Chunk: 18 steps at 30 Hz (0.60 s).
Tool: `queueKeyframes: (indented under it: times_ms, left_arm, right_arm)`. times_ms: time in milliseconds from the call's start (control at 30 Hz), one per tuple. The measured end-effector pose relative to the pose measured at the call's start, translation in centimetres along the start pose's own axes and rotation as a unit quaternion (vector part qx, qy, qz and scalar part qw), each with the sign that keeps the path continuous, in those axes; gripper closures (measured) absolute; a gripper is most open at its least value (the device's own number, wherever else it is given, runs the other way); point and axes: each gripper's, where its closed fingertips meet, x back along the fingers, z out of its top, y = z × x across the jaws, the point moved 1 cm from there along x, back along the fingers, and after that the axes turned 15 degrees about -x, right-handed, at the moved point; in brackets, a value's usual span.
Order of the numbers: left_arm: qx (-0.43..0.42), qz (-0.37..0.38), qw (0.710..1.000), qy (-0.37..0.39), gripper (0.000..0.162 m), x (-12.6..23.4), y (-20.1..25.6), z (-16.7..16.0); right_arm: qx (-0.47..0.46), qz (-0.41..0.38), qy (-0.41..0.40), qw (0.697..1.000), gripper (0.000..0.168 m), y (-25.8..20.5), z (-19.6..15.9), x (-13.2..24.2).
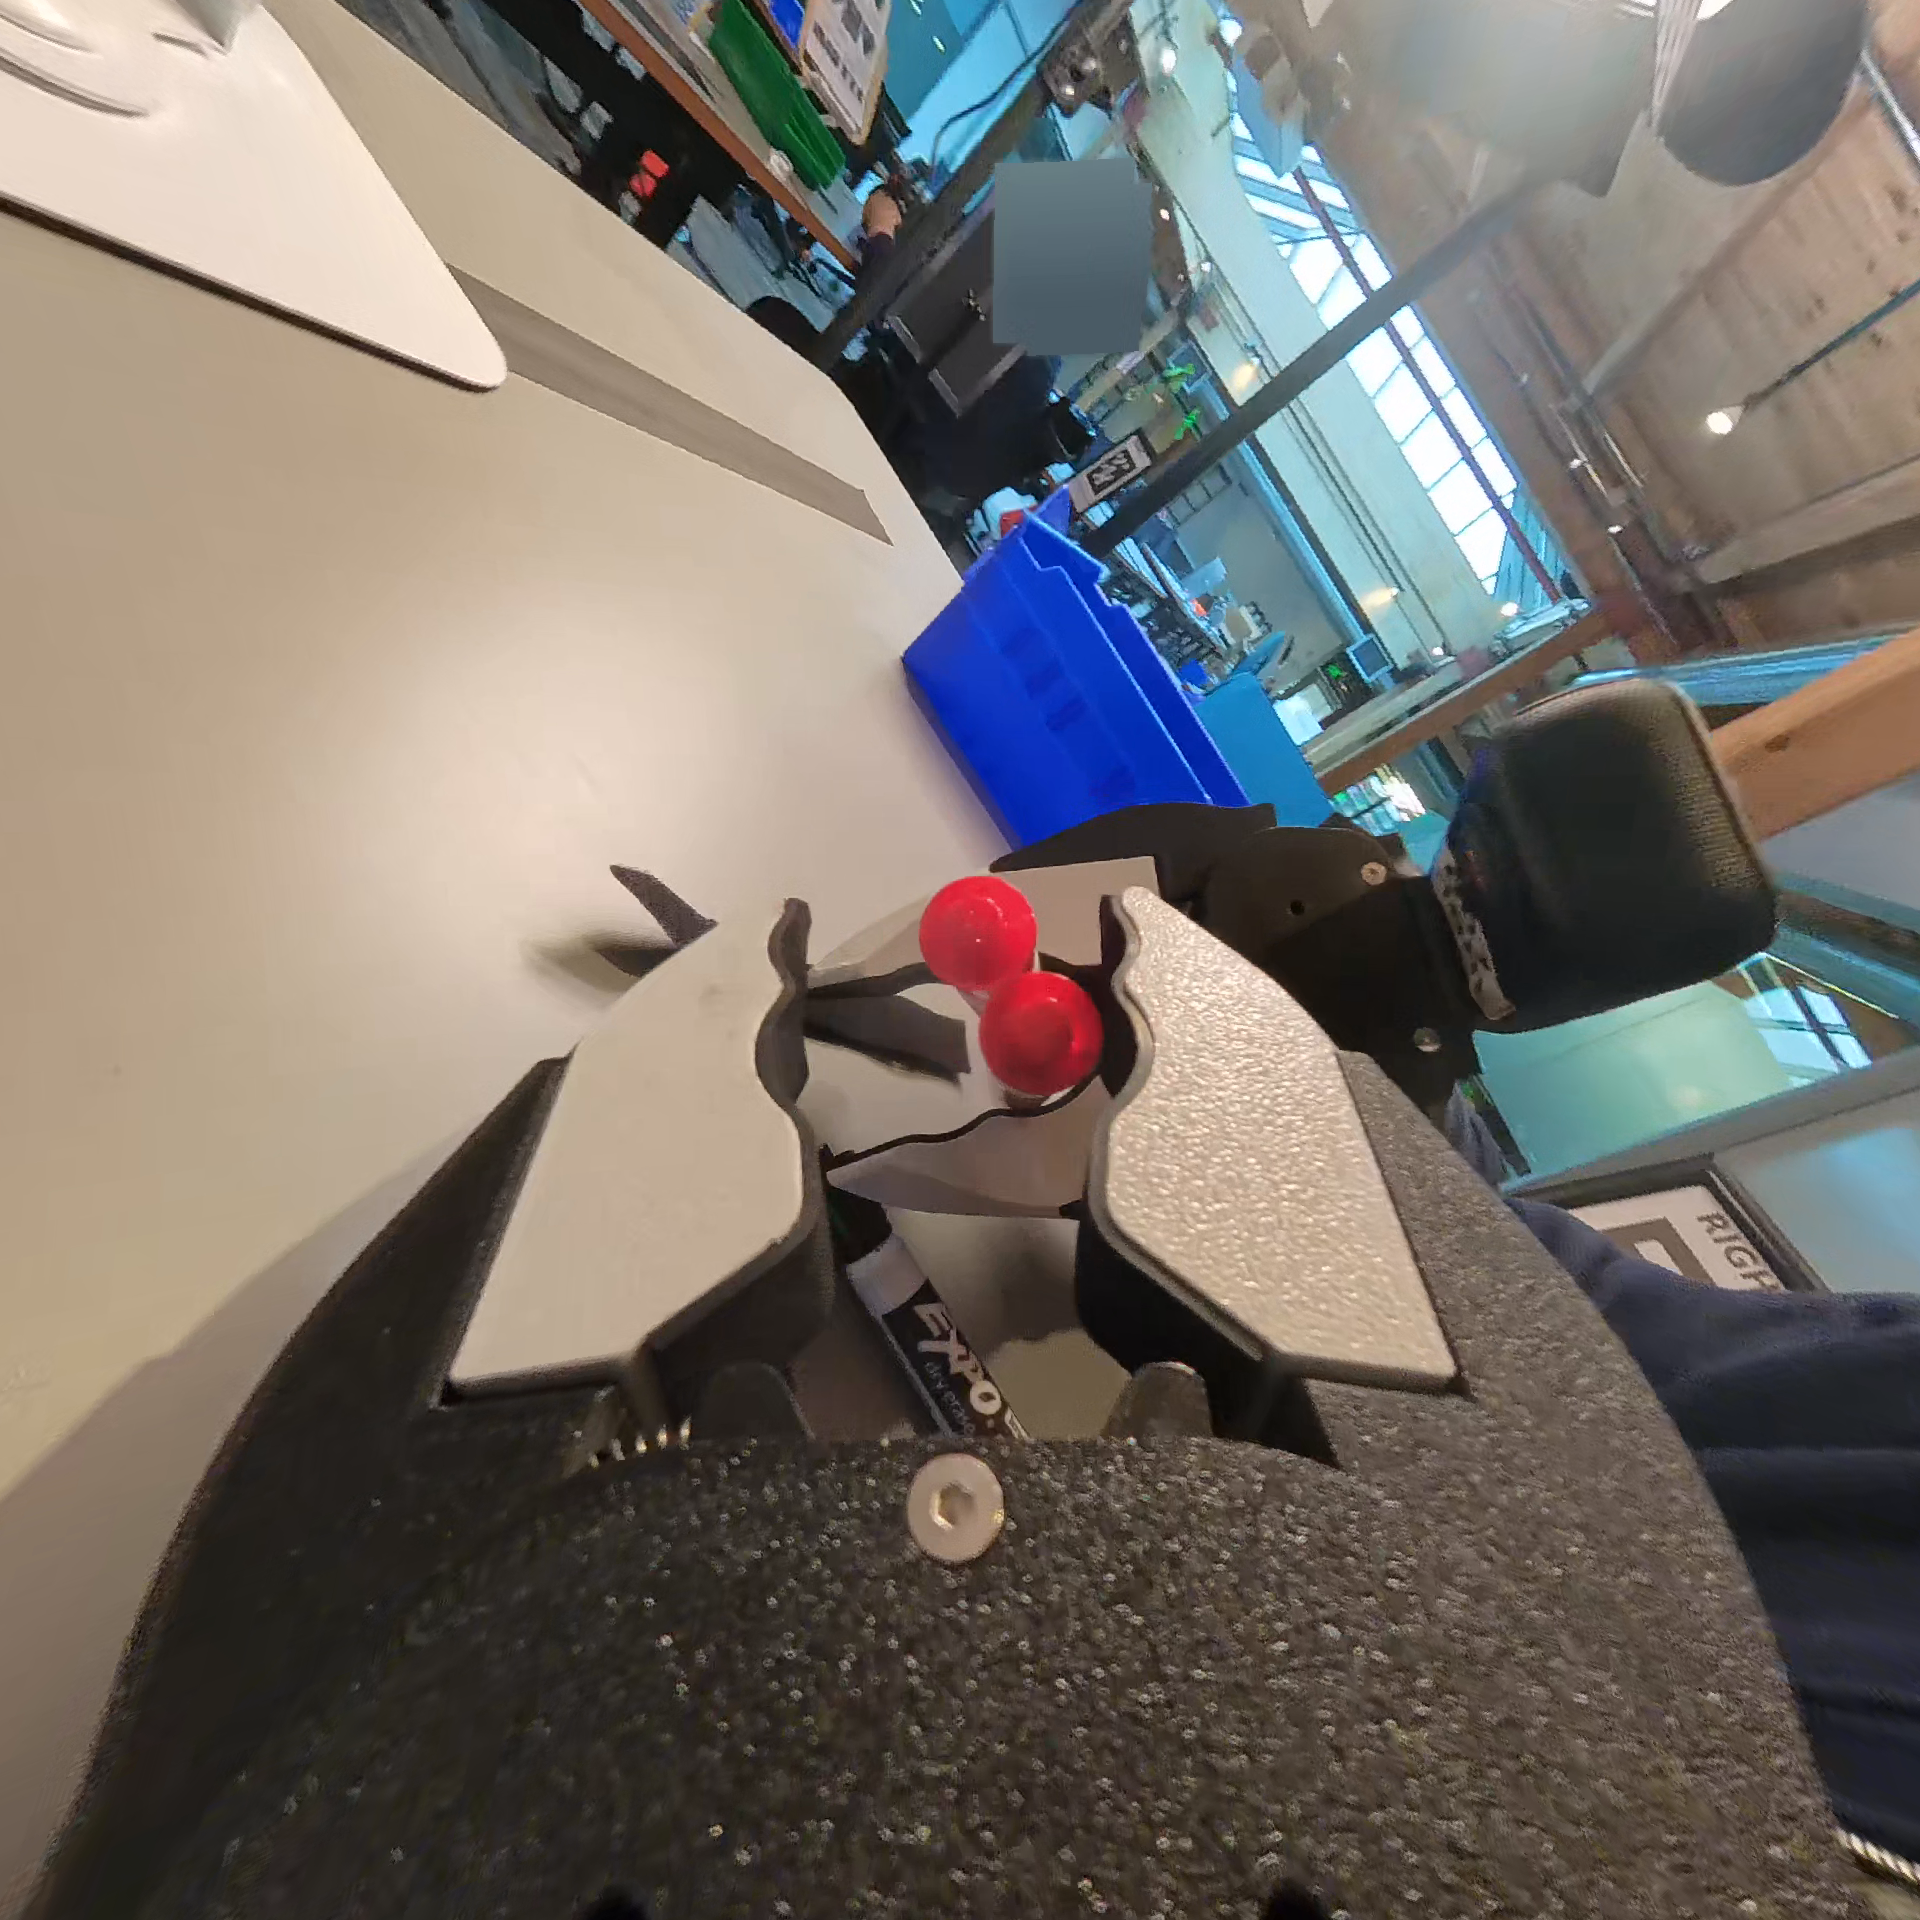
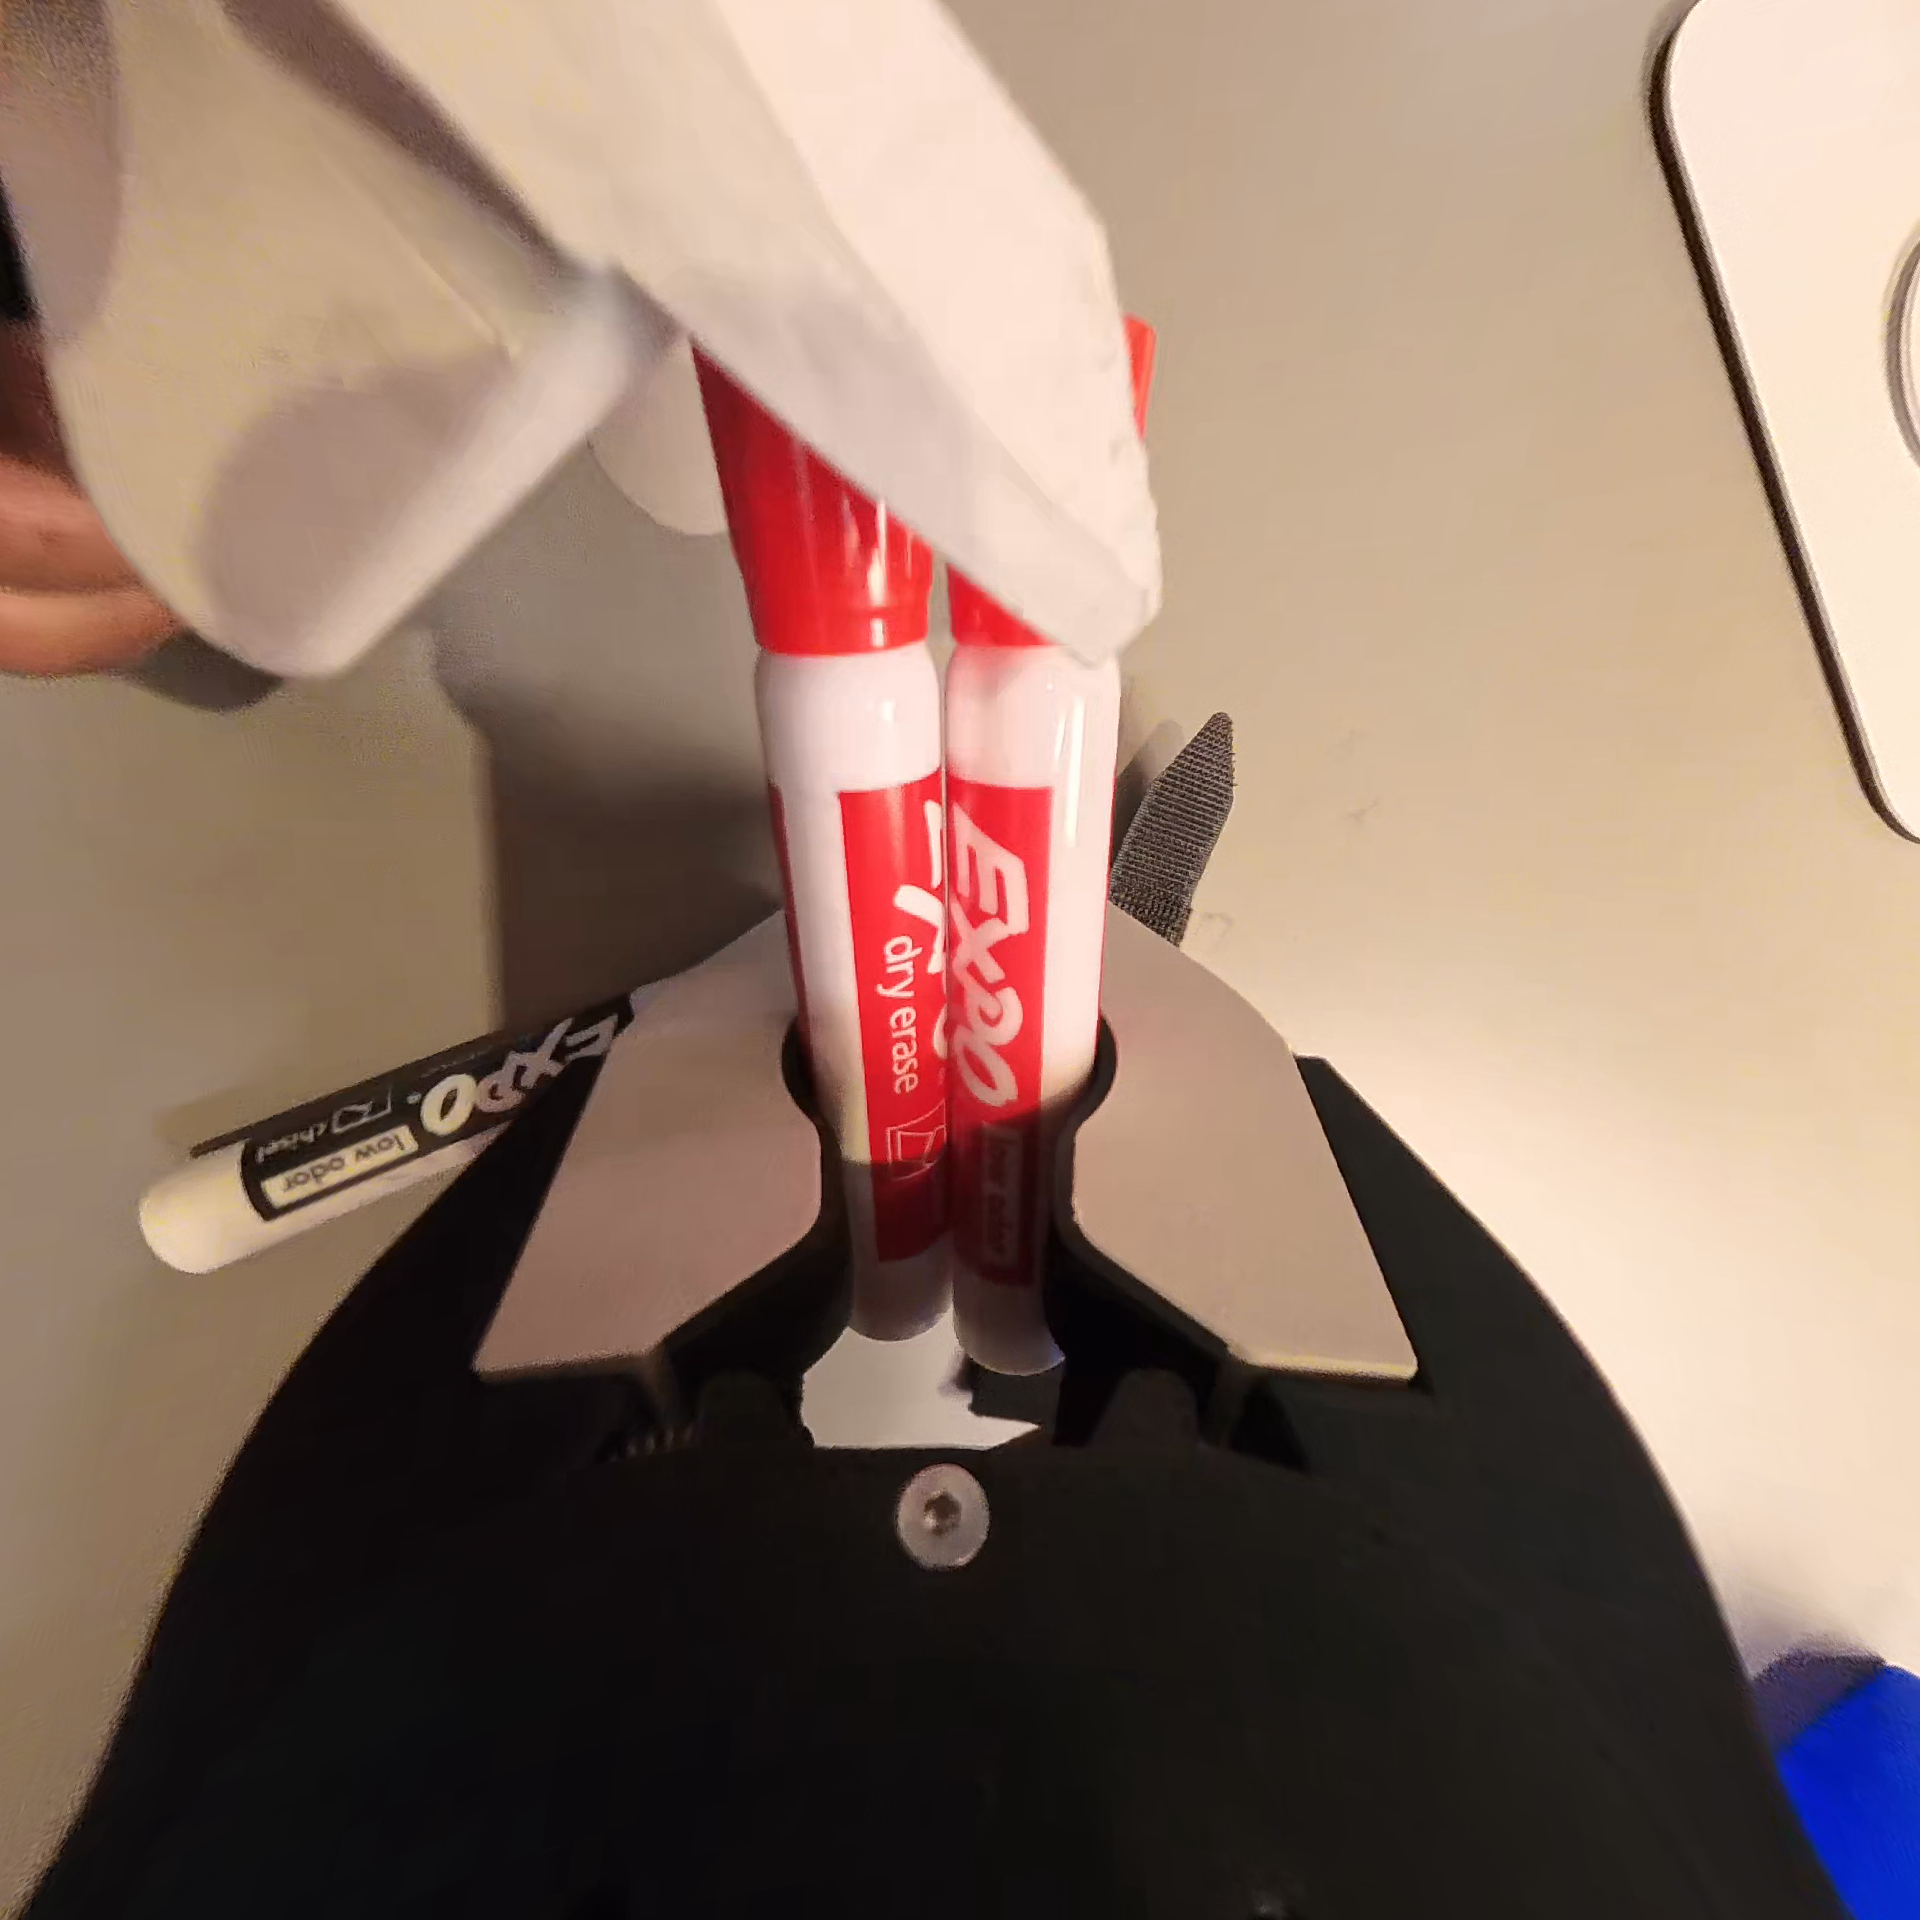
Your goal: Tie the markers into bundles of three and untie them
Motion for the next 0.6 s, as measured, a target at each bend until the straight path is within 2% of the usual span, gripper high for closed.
queueKeyframes:
  times_ms: [167,267,400,600]
  left_arm:
    - [0.007,-0.027,0.999,-0.019,0.112,-0.4,0.6,-0.3]
    - [0.015,-0.033,0.999,-0.010,0.129,-0.5,0.8,-0.3]
    - [0.046,-0.030,0.998,0.019,0.142,-0.4,0.2,-0.1]
    - [0.097,-0.016,0.994,0.053,0.143,-0.4,-0.3,-0.4]
  right_arm:
    - [0.035,0.007,-0.008,0.999,0.126,-0.3,0.2,0.1]
    - [0.052,0.007,-0.008,0.999,0.126,-0.7,0.8,0.0]
    - [0.052,0.020,-0.002,0.998,0.124,-1.0,1.1,-0.1]
    - [0.054,0.013,-0.006,0.998,0.124,-0.8,1.0,-0.4]
